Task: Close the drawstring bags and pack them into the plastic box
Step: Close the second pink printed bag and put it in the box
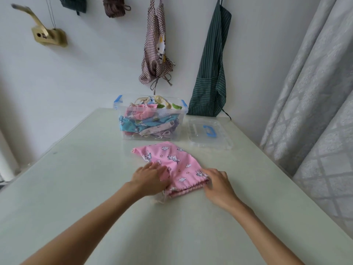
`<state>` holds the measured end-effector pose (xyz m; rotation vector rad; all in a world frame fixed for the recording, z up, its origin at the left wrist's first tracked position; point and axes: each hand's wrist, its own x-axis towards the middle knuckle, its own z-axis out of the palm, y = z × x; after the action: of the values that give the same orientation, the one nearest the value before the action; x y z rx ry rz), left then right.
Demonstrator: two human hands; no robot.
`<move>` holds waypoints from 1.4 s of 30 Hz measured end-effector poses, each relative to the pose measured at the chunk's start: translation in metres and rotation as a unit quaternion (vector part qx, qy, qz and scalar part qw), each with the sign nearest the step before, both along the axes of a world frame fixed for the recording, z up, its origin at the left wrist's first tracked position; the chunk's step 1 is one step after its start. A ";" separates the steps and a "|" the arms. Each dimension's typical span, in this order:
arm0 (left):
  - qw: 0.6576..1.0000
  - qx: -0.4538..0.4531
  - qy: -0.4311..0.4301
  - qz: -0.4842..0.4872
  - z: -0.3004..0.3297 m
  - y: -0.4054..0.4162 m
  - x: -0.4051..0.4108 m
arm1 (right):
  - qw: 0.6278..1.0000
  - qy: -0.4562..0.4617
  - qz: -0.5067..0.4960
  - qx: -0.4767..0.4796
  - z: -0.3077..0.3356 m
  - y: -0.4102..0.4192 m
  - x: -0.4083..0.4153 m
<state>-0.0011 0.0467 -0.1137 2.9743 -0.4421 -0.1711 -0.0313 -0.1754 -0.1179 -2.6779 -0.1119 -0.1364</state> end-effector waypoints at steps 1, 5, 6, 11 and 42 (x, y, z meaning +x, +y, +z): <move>1.000 0.019 0.002 -0.019 -0.004 0.000 0.007 | 1.000 -0.015 0.010 -0.011 -0.003 0.003 0.000; 0.996 0.031 -0.081 0.027 0.001 0.015 0.033 | 0.997 -0.072 0.031 0.003 -0.004 0.017 -0.011; 0.992 0.024 -0.111 0.048 0.004 0.019 0.036 | 0.996 -0.071 0.048 -0.001 -0.004 0.021 -0.014; 0.970 -0.141 -0.176 0.091 0.014 0.042 0.013 | 0.997 -0.068 0.035 0.020 -0.001 0.018 -0.019; 0.949 -0.056 -0.210 0.230 0.005 0.112 -0.090 | 0.971 -0.039 -0.084 -0.220 0.022 -0.036 -0.044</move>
<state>-0.0911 0.1587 -0.1087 2.8901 0.2092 0.5200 -0.0756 -0.2118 -0.0957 -3.1246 0.0702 -0.3017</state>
